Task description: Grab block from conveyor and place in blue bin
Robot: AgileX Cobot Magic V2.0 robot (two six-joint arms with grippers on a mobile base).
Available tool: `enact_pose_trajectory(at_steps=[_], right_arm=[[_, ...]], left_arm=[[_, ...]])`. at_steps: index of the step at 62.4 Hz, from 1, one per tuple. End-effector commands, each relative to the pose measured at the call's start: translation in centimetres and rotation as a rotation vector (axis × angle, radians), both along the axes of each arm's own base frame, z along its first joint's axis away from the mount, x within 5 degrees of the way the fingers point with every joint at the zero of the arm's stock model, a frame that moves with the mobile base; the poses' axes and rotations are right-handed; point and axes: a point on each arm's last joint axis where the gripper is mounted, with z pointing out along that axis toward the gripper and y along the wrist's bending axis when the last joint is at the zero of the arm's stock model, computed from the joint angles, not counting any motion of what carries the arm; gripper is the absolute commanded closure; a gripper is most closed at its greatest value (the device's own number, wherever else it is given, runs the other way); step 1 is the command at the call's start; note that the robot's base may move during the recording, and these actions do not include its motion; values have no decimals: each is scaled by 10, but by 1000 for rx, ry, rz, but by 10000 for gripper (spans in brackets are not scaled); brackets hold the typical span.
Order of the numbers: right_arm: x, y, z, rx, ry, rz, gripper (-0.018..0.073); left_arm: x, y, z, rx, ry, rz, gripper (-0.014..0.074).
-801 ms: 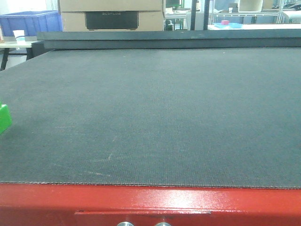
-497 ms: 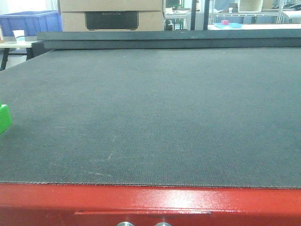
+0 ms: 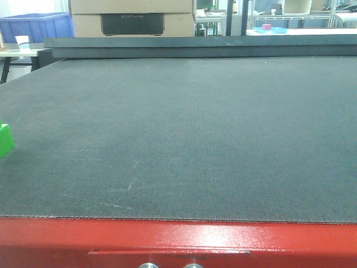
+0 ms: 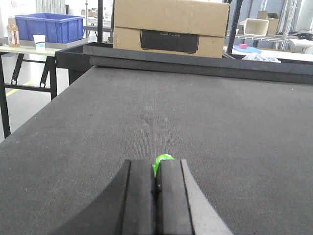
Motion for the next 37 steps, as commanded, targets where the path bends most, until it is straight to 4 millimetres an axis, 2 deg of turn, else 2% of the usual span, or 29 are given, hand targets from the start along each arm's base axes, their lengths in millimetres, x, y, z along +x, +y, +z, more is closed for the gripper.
enact_pose_trajectory(at_steps=[1, 22, 31, 37], right_arm=[[0, 0, 1, 1, -16, 1, 727], [0, 0, 2, 1, -27, 1, 727], [-3, -1, 17, 35, -187, -11, 727], [-7, -3, 31, 50, -353, -25, 727]], left_arm=[[-1, 0, 5, 2, -47, 3, 707], [-1, 0, 11, -3, -123, 2, 707], [-3, 0, 21, -32, -219, 1, 707], [-10, 1, 47, -45, -290, 0, 707]])
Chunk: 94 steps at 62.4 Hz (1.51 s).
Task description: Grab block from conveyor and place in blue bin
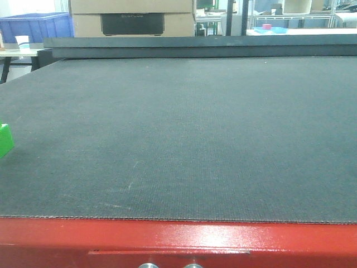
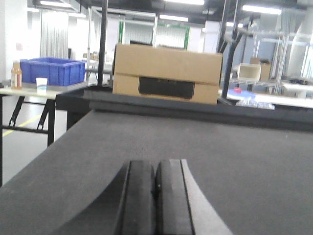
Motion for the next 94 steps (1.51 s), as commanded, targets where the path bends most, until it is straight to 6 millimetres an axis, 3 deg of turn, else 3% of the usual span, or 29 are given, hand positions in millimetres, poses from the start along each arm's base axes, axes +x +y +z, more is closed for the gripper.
enact_pose_trajectory(at_steps=[1, 5, 11, 24, 31, 41, 53, 66, 75, 82, 94], right_arm=[[-6, -2, 17, 27, -197, -15, 727], [-12, -4, 27, 33, -322, -28, 727], [-16, -4, 41, 42, -371, -29, 727], [-33, -3, 89, 44, -428, -13, 727], [-46, -3, 118, 43, -448, -2, 727], [-48, 0, 151, 33, -313, 24, 727], [-39, 4, 186, 12, -39, 60, 727], [-1, 8, 225, -6, 251, 87, 727], [37, 10, 236, -15, 469, 104, 727], [70, 12, 233, -20, 650, 115, 727], [123, 14, 198, -21, 964, 130, 727]], left_arm=[[-7, 1, 28, -17, -114, 2, 707], [-16, 1, 53, -19, -187, 2, 707], [-29, 1, 87, 10, -254, 8, 707], [-30, 2, 142, 131, -229, 52, 707], [-14, 2, 172, 174, -156, 74, 707], [17, 3, 204, 174, -26, 80, 707], [66, 4, 216, 163, 259, 86, 707], [109, 4, 214, 145, 518, 81, 707], [128, 1, 205, 116, 591, 56, 707], [137, 0, 200, 112, 618, 51, 707], [139, -1, 198, 100, 629, 42, 707]])
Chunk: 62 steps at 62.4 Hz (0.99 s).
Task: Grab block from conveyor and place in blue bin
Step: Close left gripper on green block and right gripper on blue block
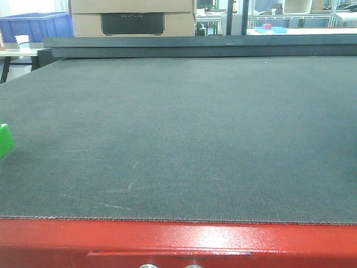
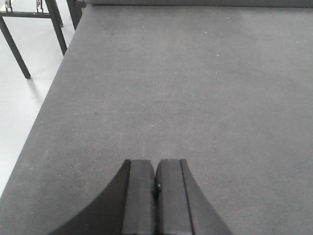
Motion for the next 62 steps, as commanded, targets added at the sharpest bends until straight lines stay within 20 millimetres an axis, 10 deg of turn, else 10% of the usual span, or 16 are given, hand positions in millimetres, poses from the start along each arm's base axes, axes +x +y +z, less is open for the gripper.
enact_pose_trajectory(at_steps=[1, 34, 62], right_arm=[[23, 1, -16, -7, 137, 9, 727], [106, 6, -99, 10, 574, 25, 727], [116, -4, -134, -38, 678, -90, 716]], left_arm=[[-1, -1, 5, -20, -19, -3, 707], [19, -7, -35, -115, 217, -10, 707], [75, -9, -72, -120, 589, 35, 707]])
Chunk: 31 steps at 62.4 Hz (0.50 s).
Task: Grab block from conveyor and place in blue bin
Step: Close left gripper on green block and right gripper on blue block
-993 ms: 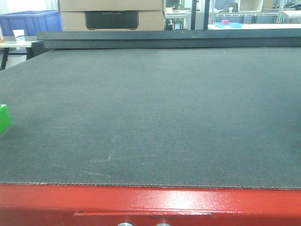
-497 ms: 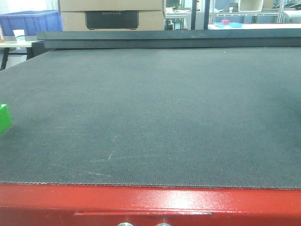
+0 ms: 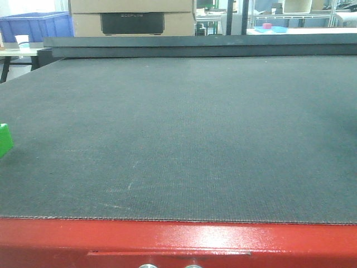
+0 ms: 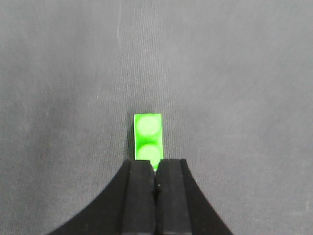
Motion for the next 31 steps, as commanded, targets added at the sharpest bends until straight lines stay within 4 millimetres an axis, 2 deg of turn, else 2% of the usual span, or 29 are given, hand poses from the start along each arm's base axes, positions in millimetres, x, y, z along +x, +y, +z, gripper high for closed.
enact_pose_trajectory(at_steps=[1, 9, 14, 21, 25, 31], right_arm=[[1, -3, -14, -20, 28, -14, 716], [10, -2, -28, -10, 47, -17, 713], [14, -2, -34, -1, 62, -19, 654], [18, 0, -41, 13, 84, -23, 468], [22, 0, -48, 15, 95, -24, 329], [28, 1, -59, 22, 127, -27, 209]], left_arm=[[12, 0, -2, -7, 22, 10, 707], [23, 0, -13, -5, 66, 10, 707], [26, 0, -19, -4, 98, 10, 707], [27, 0, -23, -3, 122, 10, 707], [27, 0, -23, -3, 122, 10, 707], [27, 0, -23, -3, 122, 10, 707]])
